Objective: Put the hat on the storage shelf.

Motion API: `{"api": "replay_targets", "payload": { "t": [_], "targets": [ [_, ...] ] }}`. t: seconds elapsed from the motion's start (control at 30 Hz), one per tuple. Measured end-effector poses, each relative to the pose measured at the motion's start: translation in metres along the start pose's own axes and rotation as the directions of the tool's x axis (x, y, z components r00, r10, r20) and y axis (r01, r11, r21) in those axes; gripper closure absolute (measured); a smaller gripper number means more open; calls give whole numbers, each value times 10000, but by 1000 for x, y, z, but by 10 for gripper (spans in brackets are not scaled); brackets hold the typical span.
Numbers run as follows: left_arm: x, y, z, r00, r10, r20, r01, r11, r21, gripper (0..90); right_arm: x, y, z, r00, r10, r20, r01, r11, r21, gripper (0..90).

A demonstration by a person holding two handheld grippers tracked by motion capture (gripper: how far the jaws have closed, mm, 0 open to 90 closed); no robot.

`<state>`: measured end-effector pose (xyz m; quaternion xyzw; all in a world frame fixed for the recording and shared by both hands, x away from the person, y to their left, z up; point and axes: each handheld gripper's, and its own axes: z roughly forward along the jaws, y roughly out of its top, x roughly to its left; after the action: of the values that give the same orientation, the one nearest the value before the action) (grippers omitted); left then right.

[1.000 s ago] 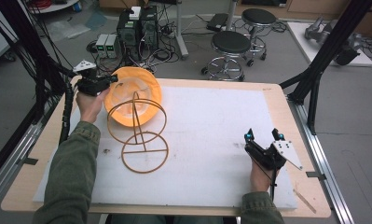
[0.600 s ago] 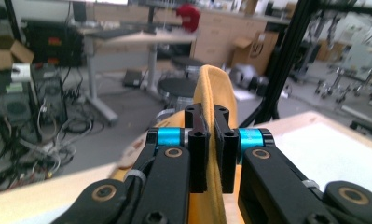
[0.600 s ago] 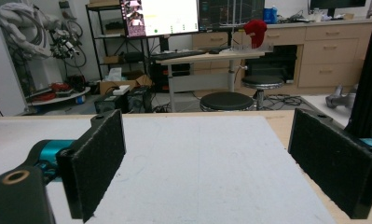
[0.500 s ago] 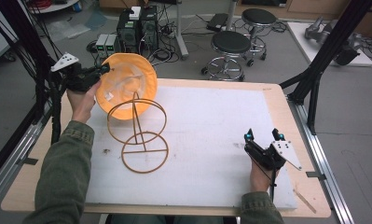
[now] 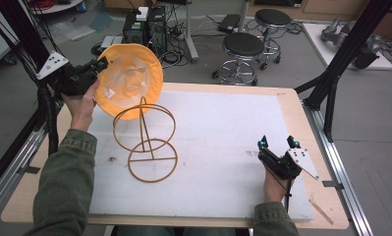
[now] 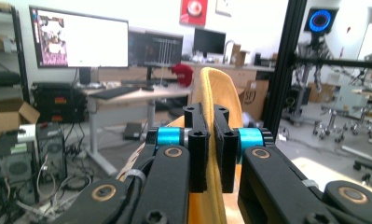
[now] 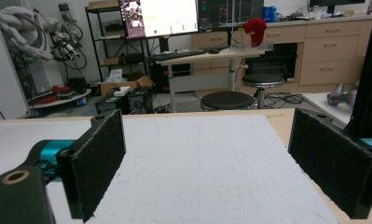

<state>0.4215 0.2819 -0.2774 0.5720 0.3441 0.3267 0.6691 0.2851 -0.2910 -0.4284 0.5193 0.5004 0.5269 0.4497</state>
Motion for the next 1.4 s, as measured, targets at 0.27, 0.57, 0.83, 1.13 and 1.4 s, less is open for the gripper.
{"api": "replay_targets", "payload": {
  "t": [0.27, 0.57, 0.83, 1.13, 1.4],
  "targets": [
    [-13, 12, -12, 9989, 439, 153, -430, 9974, -570, 866, 0, 0, 0, 9999, 105, -7, -105, 9999, -35, 99],
    [-11, 10, -17, 9999, 55, 133, -45, 9970, -773, 866, -2, -1, 0, 9995, 330, -10, -330, 9995, -16, 99],
    [-24, 18, -31, 9979, 73, 644, 9, 9921, -1257, 866, -2, -1, 0, 9994, 334, -35, -334, 9994, -26, 99],
    [-52, 28, -48, 9891, 578, 1355, -353, 9860, -1628, 865, -2, 0, -1, 9991, 411, -68, -411, 9992, -19, 99],
    [-73, 32, -57, 9747, 748, 2104, -382, 9842, -1729, 865, -2, 0, -1, 9989, 458, -89, -458, 9989, -15, 99]
  ]
}}
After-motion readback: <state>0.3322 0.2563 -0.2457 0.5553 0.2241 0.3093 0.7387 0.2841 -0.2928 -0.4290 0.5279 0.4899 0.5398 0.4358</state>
